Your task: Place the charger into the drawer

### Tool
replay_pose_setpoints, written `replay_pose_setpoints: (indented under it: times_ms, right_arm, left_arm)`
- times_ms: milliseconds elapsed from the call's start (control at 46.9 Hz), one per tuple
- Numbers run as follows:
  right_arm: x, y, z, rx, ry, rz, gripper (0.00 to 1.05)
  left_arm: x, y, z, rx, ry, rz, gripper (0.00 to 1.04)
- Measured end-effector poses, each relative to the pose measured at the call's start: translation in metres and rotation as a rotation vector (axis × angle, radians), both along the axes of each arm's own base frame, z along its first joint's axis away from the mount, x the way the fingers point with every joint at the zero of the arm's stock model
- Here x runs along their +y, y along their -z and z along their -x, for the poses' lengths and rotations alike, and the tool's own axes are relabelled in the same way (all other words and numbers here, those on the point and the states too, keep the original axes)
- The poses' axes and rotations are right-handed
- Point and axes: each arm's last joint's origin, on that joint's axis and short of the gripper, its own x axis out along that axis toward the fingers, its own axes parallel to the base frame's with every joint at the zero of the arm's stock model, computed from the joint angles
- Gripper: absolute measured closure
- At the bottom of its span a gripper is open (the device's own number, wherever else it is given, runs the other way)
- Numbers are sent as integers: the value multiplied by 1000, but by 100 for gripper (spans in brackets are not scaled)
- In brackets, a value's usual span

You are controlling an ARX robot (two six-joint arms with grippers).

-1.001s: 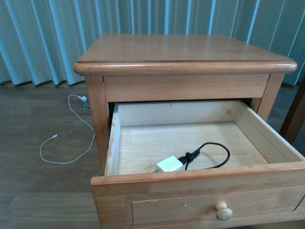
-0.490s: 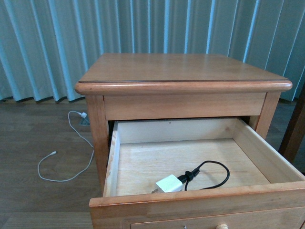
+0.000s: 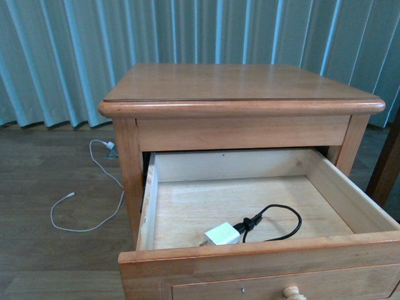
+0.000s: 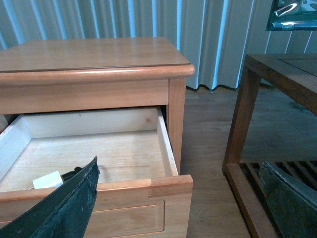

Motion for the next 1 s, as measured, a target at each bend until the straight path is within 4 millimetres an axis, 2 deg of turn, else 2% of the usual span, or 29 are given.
replay_pose_setpoints:
  times_ms: [277,383,831,937,1001]
  right_arm:
    - [0,0,0,0,0,0,8]
    - [0,0,0,0,0,0,8]
    - [0,0,0,0,0,0,8]
    - [0,0,0,0,0,0,8]
    - [0,1,-1,102,-91,12,8]
  left_arm:
    - [13,7,0,1,24,-3,101]
    - [19,14,0,-4,-23,-3,101]
    - [20,16,0,-5,-15,-5,101]
    - [20,16,0,-5,-16,-4,87]
    - [20,16,0,-5,-16,-4,76]
